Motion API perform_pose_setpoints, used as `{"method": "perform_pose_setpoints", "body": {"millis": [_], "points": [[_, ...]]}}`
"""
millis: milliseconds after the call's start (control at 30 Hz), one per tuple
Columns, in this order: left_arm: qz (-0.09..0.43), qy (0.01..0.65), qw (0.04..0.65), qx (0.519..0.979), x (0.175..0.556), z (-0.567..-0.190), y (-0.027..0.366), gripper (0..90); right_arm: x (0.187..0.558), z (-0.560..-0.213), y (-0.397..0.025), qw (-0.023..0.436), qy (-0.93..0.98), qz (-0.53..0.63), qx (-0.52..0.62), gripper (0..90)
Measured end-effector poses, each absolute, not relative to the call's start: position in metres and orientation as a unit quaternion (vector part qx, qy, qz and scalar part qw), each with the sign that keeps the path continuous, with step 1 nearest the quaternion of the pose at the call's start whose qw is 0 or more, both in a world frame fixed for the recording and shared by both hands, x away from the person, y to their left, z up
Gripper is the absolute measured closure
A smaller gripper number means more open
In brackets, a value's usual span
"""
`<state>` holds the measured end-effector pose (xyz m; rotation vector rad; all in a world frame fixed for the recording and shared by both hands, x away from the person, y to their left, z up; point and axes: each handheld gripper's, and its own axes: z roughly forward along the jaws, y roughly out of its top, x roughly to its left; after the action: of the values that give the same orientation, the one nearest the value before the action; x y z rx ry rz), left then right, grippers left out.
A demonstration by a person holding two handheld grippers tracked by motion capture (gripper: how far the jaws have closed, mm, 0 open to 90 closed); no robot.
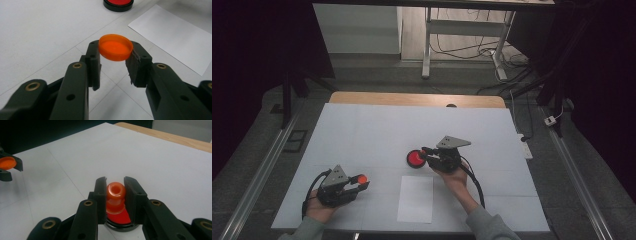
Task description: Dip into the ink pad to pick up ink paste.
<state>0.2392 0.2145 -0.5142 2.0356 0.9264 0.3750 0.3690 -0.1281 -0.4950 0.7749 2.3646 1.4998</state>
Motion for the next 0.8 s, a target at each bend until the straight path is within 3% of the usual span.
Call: {"method": "perform_pose_setpoints", "body": {"millis": [800], "points": [[0.150, 0.367, 0.421, 0.816, 0.239, -0.515, 0.213, 64.9, 0.384, -0.509, -0.110, 0.140, 0.830, 0.473, 0.260, 71.8]]}}
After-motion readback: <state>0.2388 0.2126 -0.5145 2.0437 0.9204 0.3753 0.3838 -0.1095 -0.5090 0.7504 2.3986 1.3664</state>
